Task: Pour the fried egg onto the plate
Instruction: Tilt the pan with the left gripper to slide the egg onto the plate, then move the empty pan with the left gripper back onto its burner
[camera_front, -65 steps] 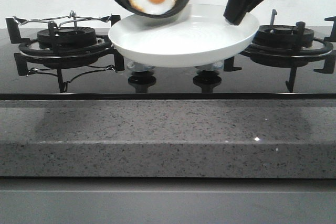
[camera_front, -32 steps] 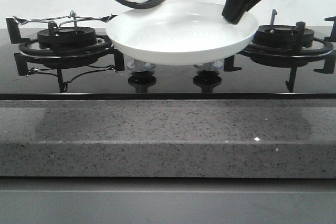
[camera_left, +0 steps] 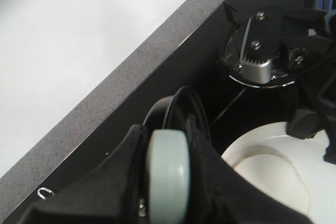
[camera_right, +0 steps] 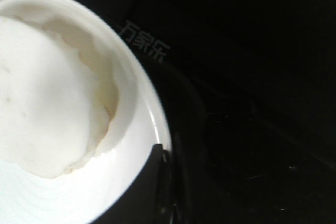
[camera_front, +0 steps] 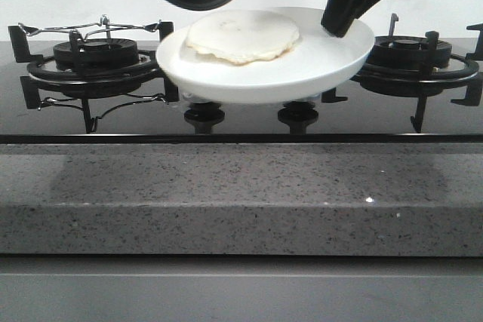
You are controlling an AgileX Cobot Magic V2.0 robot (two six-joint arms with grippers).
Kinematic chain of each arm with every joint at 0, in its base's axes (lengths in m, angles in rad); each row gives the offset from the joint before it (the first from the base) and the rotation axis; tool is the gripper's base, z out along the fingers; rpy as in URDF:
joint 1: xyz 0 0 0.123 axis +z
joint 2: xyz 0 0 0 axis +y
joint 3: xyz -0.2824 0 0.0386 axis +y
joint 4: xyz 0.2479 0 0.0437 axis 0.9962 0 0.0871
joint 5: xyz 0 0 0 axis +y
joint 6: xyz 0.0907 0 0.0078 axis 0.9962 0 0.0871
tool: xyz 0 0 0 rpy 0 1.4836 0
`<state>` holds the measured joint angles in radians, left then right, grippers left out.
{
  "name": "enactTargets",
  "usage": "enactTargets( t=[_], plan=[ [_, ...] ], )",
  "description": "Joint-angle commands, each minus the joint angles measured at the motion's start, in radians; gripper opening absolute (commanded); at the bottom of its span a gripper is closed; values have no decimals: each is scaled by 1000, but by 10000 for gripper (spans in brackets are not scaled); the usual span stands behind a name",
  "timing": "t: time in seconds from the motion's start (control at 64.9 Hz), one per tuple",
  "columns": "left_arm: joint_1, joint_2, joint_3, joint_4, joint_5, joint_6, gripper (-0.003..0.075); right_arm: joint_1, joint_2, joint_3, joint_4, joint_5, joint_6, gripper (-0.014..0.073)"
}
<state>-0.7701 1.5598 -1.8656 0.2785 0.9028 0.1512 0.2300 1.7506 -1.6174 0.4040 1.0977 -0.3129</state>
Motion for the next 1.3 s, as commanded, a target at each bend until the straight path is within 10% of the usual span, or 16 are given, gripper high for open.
enactTargets(
  t=[0.0,0.355,0.91,1.28],
  plan=[
    [-17,-53,-37,33,-89,-51,-19,-2,-59,-28,46,-27,-5,-67],
    [144,-90,-37,-46,-156,-260,-19,-2,-59,-28,46,-27,-5,-67],
    [964,40,8,-1425,-29,44,-19,-2,-59,-28,46,-27,-5,-67],
    [1101,232,42,-1601,85,94,-19,-2,-59,-28,46,-27,-5,-67]
  ],
)
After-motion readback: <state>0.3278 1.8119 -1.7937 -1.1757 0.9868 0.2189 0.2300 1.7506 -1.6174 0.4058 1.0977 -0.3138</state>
